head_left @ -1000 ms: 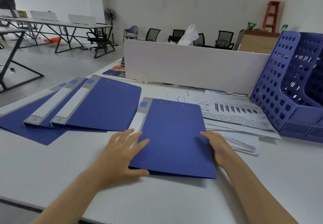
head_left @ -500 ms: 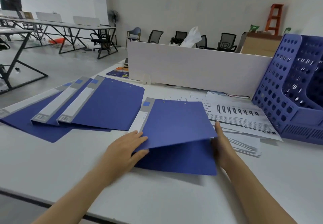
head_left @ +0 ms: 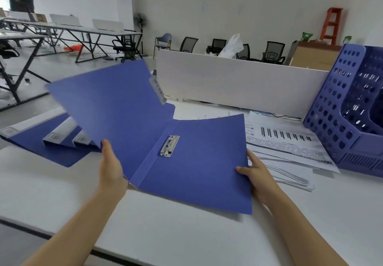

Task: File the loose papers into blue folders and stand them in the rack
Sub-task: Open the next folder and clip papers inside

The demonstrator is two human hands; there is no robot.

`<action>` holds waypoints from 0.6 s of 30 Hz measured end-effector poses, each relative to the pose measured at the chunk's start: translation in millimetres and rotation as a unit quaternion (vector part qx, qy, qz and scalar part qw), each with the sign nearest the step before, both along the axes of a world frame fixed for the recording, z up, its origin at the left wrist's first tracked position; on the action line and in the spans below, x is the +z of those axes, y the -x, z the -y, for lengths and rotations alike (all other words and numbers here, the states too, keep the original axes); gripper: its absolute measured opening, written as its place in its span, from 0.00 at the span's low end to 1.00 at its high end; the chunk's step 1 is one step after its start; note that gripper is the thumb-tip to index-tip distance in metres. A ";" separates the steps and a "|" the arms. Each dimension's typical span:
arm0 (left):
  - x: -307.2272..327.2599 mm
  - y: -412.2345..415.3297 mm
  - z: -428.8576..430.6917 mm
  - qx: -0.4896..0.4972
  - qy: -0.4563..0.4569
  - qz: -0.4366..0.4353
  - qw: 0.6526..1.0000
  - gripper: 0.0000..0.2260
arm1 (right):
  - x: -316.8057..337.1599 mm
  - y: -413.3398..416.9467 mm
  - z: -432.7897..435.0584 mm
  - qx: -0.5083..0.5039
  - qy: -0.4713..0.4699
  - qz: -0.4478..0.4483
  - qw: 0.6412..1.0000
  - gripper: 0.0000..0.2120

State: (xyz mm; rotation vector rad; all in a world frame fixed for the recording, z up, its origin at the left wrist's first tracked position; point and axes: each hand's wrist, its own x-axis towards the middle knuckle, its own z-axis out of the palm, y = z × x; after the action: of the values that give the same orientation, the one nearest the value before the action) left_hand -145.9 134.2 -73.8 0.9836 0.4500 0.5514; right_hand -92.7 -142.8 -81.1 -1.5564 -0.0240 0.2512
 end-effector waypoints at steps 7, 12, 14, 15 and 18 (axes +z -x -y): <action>-10.5 -7.4 -22.4 0.068 0.125 -0.048 0.989 0.06 | 0.9 -1.0 -1.6 0.014 0.016 0.008 1.000 0.29; -11.4 -7.6 -43.0 0.191 0.091 -0.028 0.977 0.19 | 2.8 -0.5 1.0 0.022 0.018 0.007 1.000 0.30; -7.2 -1.3 -52.4 0.295 -0.050 -0.044 0.953 0.27 | 4.4 -0.7 1.9 0.021 0.029 0.011 0.999 0.31; -6.8 2.6 -56.3 0.330 -0.165 -0.071 0.927 0.30 | 5.2 -0.7 2.3 0.019 0.047 0.017 0.999 0.32; -16.4 7.6 -55.3 0.321 -0.569 -0.117 0.748 0.28 | 9.4 0.0 4.1 0.020 0.108 0.044 0.993 0.34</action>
State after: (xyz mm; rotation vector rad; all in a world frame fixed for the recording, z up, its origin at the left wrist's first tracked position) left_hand -153.4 189.4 -90.2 2.1200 0.6975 1.4304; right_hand -92.6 -147.0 -71.7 -1.7837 -0.0999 0.2211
